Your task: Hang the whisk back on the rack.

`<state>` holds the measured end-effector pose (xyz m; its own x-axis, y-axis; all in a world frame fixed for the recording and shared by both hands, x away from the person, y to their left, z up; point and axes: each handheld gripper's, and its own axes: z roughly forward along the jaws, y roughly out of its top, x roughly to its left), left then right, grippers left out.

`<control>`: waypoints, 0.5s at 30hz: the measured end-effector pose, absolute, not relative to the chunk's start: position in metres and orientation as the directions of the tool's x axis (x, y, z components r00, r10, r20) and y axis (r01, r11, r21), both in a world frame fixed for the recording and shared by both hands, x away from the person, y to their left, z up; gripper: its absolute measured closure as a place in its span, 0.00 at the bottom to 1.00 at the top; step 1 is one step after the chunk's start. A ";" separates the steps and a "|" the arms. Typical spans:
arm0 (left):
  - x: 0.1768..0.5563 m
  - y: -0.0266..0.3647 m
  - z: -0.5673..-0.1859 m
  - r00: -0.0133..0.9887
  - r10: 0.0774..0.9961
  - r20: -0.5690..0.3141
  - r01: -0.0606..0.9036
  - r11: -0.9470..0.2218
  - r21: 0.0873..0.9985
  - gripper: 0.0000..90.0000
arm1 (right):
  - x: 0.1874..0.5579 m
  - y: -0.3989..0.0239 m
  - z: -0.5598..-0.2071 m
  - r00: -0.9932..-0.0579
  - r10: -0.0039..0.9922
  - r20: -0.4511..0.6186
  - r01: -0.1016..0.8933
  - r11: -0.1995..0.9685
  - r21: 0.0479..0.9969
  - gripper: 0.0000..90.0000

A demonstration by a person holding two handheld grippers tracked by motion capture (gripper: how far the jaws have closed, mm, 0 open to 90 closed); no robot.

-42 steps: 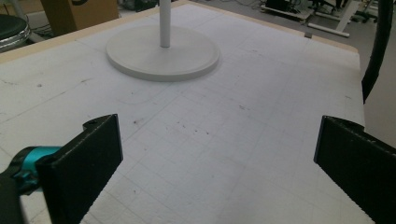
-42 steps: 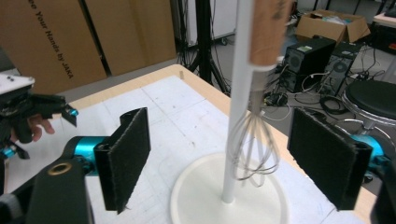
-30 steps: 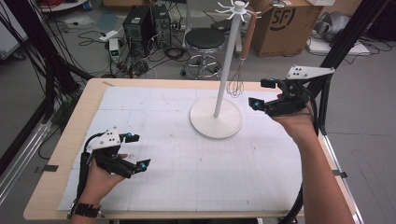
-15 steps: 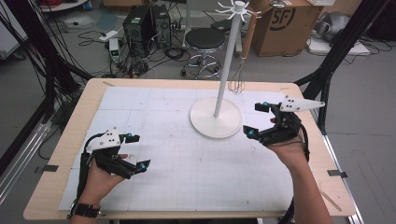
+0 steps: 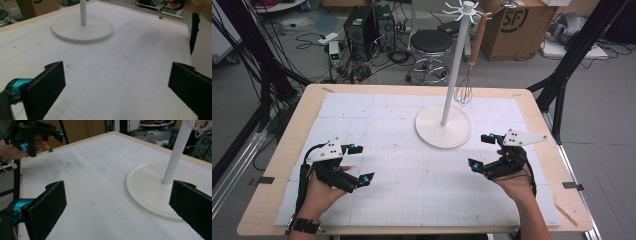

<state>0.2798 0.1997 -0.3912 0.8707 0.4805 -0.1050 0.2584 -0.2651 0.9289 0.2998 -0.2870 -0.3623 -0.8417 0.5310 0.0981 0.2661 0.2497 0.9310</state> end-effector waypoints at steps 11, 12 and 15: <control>0.283 0.197 -0.394 0.868 0.484 -0.108 0.264 -0.265 0.927 0.02 | 0.294 -0.289 -0.394 -0.830 0.542 0.132 0.324 0.276 0.905 0.00; 0.283 0.196 -0.394 0.866 0.487 -0.111 0.267 -0.264 0.927 0.02 | 0.295 -0.289 -0.395 -0.830 0.541 0.132 0.323 0.275 0.905 0.00; 0.284 0.195 -0.394 0.865 0.490 -0.107 0.269 -0.274 0.924 0.02 | 0.295 -0.290 -0.397 -0.831 0.538 0.139 0.330 0.277 0.902 0.00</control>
